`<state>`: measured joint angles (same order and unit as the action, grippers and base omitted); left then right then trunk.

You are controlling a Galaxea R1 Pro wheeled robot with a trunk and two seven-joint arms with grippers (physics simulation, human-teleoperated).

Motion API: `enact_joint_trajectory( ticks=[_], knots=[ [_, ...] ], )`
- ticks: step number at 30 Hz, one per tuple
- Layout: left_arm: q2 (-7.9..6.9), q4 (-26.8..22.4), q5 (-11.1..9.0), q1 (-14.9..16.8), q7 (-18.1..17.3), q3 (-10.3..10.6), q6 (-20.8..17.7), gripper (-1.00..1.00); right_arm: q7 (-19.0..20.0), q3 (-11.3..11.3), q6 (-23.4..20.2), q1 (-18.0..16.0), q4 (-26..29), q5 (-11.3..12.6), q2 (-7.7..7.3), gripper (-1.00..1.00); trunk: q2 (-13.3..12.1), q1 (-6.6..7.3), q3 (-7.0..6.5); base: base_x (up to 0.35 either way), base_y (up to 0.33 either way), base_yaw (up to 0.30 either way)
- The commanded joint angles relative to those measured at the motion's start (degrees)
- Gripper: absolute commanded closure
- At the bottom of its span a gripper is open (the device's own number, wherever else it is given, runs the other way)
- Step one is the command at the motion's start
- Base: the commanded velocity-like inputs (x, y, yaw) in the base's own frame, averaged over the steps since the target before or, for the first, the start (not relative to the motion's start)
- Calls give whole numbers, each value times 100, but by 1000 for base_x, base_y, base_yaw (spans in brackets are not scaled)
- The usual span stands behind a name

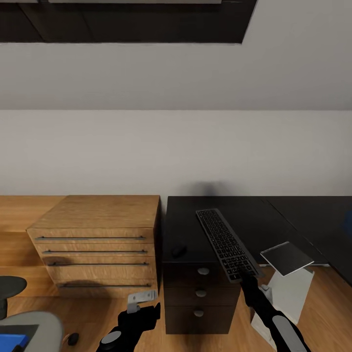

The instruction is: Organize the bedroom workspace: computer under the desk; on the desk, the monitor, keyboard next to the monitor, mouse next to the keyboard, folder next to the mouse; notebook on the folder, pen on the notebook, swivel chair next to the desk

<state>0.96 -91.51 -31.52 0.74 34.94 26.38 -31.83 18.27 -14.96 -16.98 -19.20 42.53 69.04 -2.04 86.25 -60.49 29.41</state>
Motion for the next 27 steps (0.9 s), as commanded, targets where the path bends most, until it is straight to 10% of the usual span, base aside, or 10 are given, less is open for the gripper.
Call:
enact_joint_trajectory(
  ticks=[1,12,27],
  knots=[
    [0,-7,-56,5,57,7,-7,-100,10,-18,-47,-4,-1,42,2,100,3,0,6,0,0,0],
    [2,1,-56,5,57,14,-7,-100,10,-16,-43,-3,1,39,2,100,3,0,6,0,0,0],
    [9,13,-64,5,57,11,-11,-100,36,4,-25,4,615,18,49,100,-598,330,-263,0,0,0]
  ],
)
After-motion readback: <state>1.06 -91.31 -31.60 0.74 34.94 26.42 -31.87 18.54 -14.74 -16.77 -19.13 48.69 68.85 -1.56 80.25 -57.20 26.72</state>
